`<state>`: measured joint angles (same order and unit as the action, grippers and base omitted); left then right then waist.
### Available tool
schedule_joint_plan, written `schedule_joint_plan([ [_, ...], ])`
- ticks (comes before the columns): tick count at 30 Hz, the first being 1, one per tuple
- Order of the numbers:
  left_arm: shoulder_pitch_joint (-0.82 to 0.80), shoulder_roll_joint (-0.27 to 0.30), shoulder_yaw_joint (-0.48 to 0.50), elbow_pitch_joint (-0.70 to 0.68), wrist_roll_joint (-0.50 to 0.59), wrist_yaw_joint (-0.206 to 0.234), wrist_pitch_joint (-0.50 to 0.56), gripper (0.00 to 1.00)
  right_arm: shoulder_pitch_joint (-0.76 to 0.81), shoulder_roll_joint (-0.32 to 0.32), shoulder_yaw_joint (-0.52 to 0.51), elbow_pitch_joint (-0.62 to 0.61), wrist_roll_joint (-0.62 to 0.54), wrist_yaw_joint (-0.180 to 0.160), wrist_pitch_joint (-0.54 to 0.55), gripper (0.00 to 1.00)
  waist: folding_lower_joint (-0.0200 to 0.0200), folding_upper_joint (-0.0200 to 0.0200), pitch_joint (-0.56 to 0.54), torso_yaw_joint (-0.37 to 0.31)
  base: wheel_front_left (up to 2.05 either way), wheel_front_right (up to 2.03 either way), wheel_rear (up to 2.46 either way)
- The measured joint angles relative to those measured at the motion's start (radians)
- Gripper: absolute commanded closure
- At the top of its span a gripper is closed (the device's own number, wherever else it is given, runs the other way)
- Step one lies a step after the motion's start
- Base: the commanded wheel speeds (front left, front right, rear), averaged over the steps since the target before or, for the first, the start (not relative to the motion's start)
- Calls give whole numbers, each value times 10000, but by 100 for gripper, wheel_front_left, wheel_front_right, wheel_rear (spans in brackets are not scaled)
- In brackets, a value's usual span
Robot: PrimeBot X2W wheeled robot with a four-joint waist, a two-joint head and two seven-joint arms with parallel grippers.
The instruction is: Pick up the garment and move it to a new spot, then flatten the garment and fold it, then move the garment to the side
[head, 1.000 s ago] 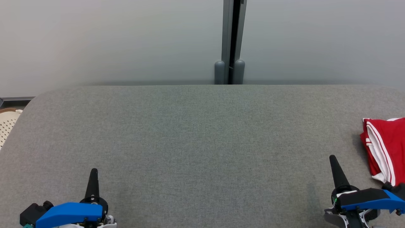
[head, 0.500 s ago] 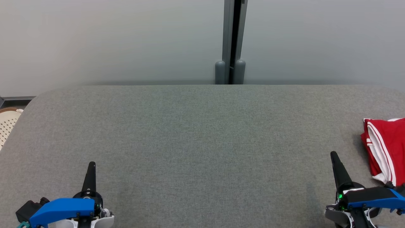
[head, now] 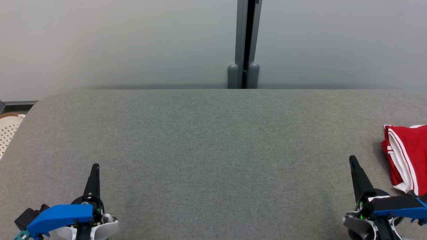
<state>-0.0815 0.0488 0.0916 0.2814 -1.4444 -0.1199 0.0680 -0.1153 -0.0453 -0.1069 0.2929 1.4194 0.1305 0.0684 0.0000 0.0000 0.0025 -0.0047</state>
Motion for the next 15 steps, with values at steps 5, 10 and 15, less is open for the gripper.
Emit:
schedule_joint_plan([
  [5, -39, 0, 42, -77, -328, -13, 98, 100, 1, -4, -12, -105, 395, 0, 98, 100, 0, 0, 1, 9, 0, 0, 0],
  [10, -76, 2, 90, -146, -671, -36, 188, 100, 2, -8, -23, -198, 761, 0, 186, 100, 0, 0, 3, 18, 0, 0, 0],
  [15, -105, 4, 144, -207, -980, -40, 278, 100, 2, -10, -36, -280, 1137, 0, 274, 100, 0, 0, 4, 27, 0, 0, 0],
])
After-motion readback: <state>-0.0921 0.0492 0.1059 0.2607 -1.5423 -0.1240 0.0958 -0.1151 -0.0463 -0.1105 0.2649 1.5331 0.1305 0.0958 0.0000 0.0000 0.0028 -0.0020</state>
